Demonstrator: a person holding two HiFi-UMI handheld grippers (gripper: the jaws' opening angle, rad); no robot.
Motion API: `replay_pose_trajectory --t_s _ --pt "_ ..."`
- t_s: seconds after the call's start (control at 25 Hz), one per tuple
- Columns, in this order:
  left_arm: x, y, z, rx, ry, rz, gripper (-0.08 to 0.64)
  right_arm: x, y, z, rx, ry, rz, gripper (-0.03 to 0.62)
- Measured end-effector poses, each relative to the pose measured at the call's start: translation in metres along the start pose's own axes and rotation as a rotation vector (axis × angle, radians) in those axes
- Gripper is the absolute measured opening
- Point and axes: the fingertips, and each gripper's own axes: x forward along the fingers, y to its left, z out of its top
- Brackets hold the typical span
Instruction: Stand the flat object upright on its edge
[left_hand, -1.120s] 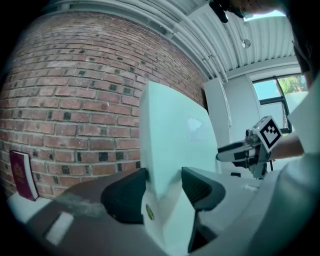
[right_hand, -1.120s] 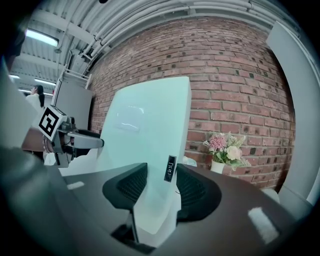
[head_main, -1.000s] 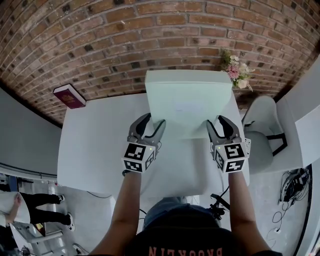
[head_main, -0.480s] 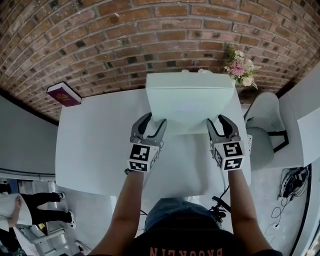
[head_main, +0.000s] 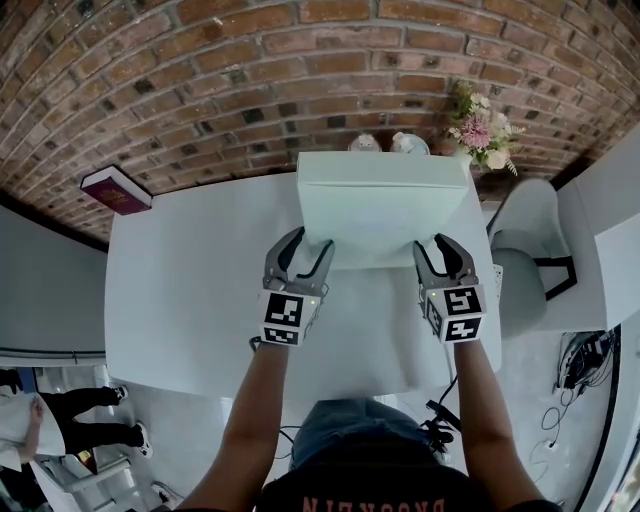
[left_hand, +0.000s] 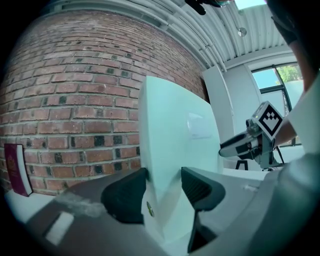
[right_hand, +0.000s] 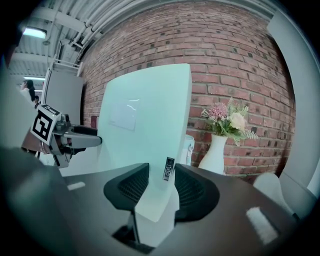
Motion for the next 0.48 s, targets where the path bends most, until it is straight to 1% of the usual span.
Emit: replay_pose_trajectory --t_s 0.16,0.48 --pt "0.004 -0.003 -0.011 0.01 0.011 -0.003 0.226 0.003 -0.002 -0.011 0.014 0.016 -0.004 0.147" --pt "0.004 -0.001 -0.02 -0.015 0.032 -0.005 0.225 0.003 0.0 -0.011 0.018 0.004 0.006 0.141"
